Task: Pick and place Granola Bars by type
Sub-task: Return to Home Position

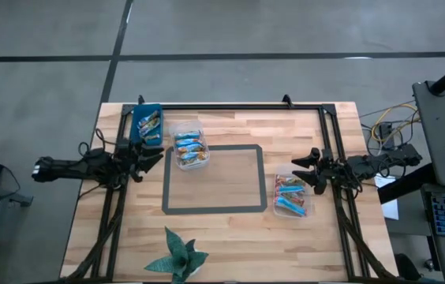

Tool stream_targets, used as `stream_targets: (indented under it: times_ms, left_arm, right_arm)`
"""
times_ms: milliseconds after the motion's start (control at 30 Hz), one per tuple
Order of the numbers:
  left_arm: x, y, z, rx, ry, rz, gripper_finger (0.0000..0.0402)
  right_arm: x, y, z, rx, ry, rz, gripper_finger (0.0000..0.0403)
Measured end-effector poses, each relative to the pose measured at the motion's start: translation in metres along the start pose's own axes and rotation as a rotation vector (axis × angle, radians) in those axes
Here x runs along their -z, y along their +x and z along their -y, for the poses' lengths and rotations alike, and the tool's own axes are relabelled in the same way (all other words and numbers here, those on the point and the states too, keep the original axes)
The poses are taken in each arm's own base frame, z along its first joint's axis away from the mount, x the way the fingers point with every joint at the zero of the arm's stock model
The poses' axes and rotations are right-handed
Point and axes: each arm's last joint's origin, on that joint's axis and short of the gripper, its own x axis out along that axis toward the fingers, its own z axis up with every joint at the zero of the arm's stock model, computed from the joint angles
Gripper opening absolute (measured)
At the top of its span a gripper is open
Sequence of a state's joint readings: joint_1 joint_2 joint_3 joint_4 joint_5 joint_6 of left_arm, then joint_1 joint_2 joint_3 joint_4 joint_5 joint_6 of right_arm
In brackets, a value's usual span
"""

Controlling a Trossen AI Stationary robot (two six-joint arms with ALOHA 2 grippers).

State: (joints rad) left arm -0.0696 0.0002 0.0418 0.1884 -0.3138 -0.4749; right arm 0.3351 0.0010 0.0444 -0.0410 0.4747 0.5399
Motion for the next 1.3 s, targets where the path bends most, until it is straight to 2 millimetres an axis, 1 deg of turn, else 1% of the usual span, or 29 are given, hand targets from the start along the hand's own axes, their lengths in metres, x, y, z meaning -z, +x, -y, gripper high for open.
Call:
stream_targets:
  times_ms: [100,200,500,767,1033,1300]
  left_arm:
    - [0.007,0.0,-0.004,-0.002,0.008,0.0,0.0159]
    - [0.006,0.0,-0.003,0.007,0.022,0.017,0.0159]
    - [0.01,0.0,-0.005,-0.009,0.088,-0.025,0.0158]
    - [0.015,0.0,-0.007,-0.03,0.151,-0.074,0.0158]
    - [0.021,-0.001,-0.011,-0.059,0.207,-0.142,0.0158]
    - [0.022,-0.001,-0.012,-0.061,0.247,-0.155,0.0158]
  right_arm:
    - [0.0,0.0,0.0,0.0,-0.008,0.0,0.026]
    - [0.0,0.0,0.0,0.0,-0.02,0.0,0.0256]
    - [0.001,0.001,0.001,0.016,-0.11,-0.009,0.0257]
    - [0.005,0.004,0.001,0.048,-0.238,-0.044,0.0258]
    - [0.009,0.007,0.002,0.072,-0.261,-0.087,0.0251]
    - [0.012,0.009,0.003,0.081,-0.308,-0.114,0.0259]
